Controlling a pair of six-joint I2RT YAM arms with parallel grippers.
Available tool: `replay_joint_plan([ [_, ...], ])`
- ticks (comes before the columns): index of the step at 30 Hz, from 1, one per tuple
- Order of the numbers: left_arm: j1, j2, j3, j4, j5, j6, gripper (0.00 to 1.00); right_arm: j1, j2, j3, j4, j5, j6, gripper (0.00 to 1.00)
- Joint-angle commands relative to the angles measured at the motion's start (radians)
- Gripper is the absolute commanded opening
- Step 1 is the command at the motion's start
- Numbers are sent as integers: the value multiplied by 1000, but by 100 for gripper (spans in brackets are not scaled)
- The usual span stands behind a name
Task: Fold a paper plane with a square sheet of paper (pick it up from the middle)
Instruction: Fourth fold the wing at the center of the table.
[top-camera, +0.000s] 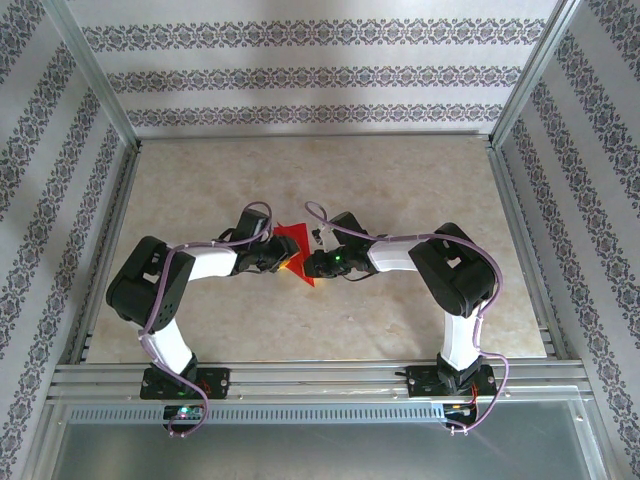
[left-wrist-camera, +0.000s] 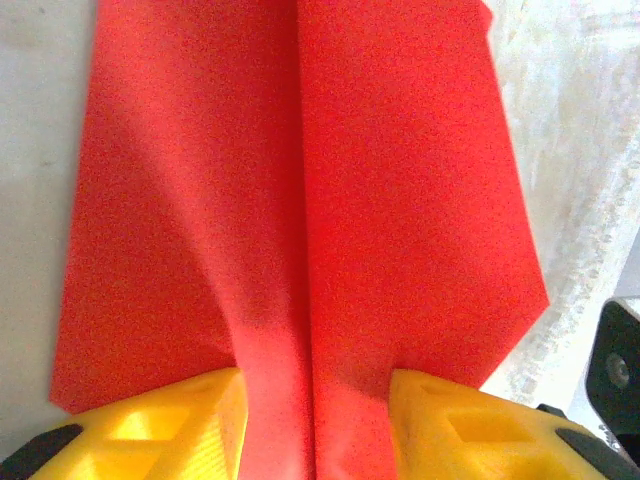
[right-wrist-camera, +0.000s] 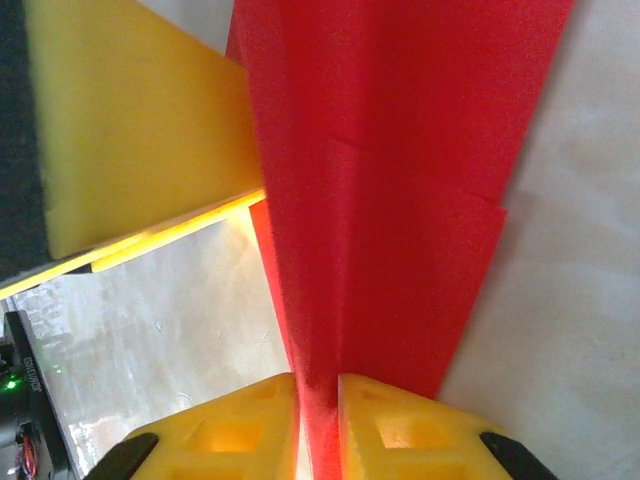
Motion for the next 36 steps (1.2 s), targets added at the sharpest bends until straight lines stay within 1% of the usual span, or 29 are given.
replay_joint_plan([
  [1, -15, 48, 23, -130, -38, -9, 43, -7, -6, -19, -7, 24, -25, 21],
  [12, -15, 93, 97, -338, -95, 0, 42, -5, -63, -40, -21, 72, -51, 23],
  [18, -15, 122, 133, -418, -119, 7, 43, 11, -55, -24, -51, 94, -77, 23],
  [23, -17, 148, 156, -454, -116, 26, 46, 29, -48, -8, -78, 124, -95, 24],
  [29, -23, 164, 177, -479, -115, 44, 46, 40, -43, 8, -102, 150, -104, 25],
  [36, -25, 166, 183, -487, -115, 47, 46, 37, -31, -4, -101, 150, -85, 19],
])
